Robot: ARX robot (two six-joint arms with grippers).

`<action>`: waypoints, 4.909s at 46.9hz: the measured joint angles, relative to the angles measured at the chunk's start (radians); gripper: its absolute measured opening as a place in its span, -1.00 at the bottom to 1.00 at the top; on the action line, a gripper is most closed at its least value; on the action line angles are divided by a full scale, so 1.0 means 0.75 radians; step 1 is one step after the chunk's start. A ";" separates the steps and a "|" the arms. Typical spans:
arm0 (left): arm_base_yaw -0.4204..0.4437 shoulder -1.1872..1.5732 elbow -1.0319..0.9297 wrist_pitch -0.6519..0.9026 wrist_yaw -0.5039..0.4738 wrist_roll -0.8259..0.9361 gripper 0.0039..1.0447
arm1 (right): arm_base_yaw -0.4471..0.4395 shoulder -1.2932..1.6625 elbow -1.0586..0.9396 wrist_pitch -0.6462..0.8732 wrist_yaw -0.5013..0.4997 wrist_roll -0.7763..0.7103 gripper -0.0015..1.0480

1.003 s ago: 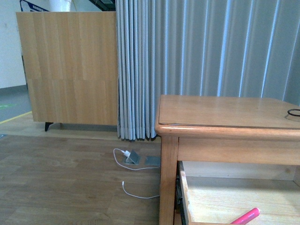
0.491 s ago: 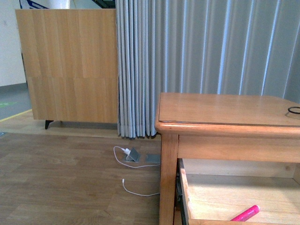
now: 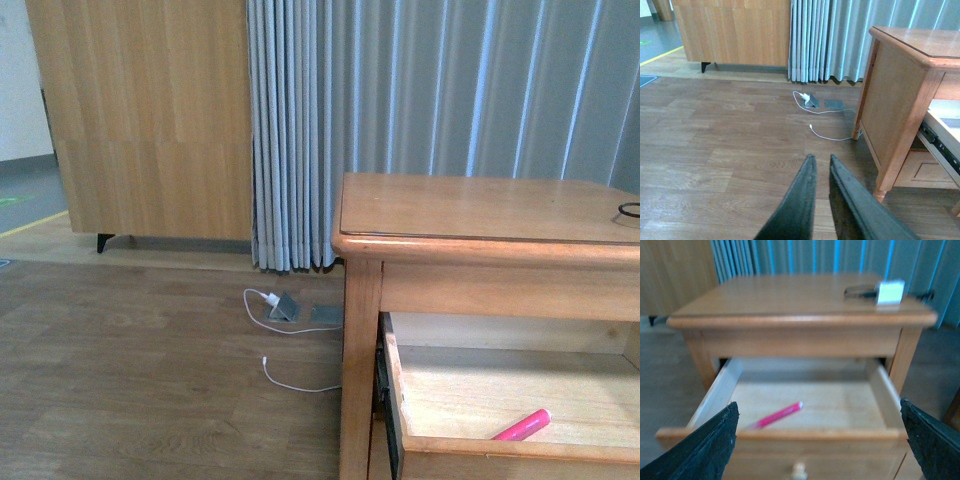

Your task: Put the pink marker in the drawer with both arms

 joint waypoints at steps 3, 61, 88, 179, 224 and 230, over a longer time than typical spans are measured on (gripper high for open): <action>0.000 -0.001 0.000 0.000 0.001 0.001 -0.51 | -0.003 0.024 0.050 -0.192 -0.018 0.064 0.84; 0.000 -0.001 0.000 -0.001 0.000 0.003 0.89 | 0.145 1.820 0.844 0.355 0.139 0.084 0.84; 0.000 -0.001 0.000 -0.001 0.001 0.004 0.89 | 0.137 2.205 1.209 0.563 0.266 0.131 0.84; 0.000 -0.001 0.000 -0.001 0.000 0.004 0.89 | 0.004 0.130 0.019 0.228 0.027 -0.026 -0.09; 0.000 -0.001 0.000 -0.002 -0.001 0.004 0.89 | 0.005 -0.338 -0.201 -0.001 0.027 -0.058 -0.97; 0.000 -0.001 0.000 -0.002 0.000 0.004 0.89 | 0.005 -0.409 -0.201 -0.076 0.026 -0.057 -0.97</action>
